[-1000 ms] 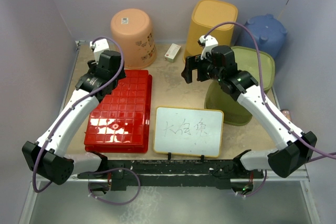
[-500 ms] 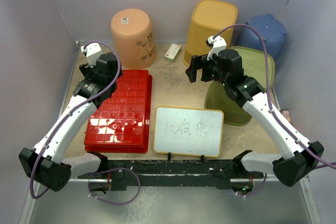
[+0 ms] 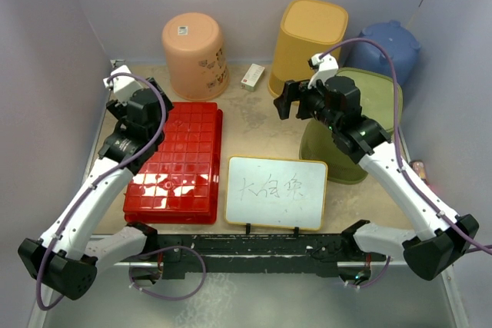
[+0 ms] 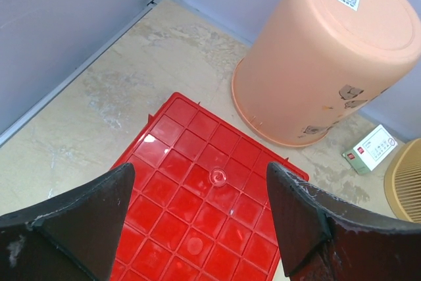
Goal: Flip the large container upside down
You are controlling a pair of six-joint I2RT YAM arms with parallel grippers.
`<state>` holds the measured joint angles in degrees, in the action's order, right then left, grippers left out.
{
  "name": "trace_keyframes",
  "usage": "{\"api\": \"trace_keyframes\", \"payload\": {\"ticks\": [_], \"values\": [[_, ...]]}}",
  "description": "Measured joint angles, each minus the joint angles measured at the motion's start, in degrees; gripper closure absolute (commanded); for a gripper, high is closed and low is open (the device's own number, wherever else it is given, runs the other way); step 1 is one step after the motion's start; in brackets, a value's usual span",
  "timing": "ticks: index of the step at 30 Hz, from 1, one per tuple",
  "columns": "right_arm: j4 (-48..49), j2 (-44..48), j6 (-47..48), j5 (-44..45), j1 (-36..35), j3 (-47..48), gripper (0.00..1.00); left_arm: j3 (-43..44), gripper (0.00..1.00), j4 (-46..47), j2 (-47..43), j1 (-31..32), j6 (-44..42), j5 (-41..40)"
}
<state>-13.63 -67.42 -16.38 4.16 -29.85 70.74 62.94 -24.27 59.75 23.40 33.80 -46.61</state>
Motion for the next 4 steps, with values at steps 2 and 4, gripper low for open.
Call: {"api": "trace_keyframes", "payload": {"ticks": [2, 4], "values": [[0.3, 0.0, -0.1, 0.4, 0.0, -0.1, 0.0, -0.1, 0.22, 0.2, 0.0, 0.0, -0.1, -0.1], [0.5, 0.2, -0.2, 0.9, 0.0, -0.3, 0.0, -0.1, 0.23, 0.5, 0.0, 0.0, -0.2, -0.1]]}}
